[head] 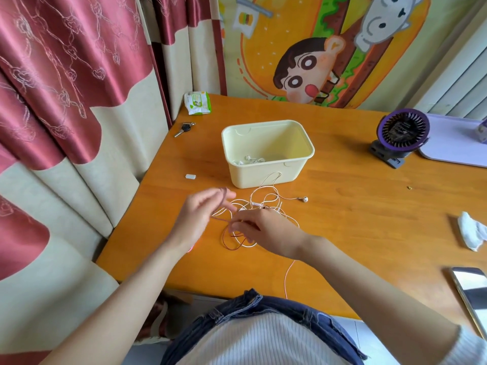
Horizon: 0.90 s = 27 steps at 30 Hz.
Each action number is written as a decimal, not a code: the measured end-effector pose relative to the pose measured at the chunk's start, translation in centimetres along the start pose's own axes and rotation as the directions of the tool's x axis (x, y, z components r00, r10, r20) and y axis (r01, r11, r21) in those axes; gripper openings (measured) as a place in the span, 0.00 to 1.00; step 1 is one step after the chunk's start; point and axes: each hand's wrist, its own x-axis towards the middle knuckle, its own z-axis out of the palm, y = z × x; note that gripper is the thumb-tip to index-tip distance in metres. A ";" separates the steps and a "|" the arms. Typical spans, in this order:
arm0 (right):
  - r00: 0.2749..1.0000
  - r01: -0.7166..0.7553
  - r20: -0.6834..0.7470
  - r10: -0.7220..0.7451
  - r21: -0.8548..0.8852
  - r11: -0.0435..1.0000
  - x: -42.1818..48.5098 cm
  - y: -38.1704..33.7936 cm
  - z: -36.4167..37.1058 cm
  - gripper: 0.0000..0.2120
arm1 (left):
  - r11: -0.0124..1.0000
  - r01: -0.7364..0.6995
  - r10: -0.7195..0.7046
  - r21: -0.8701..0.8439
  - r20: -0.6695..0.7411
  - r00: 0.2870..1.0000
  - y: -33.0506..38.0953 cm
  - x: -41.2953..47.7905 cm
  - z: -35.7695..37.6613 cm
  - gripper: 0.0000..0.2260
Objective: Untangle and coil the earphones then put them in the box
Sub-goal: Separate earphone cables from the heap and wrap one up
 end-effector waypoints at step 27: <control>0.998 -0.060 0.029 0.058 0.099 0.993 0.2 1.2 0.7 0.13 | 0.463 0.142 -0.220 -0.875 0.042 0.975 0.2 1.4 -0.6 0.19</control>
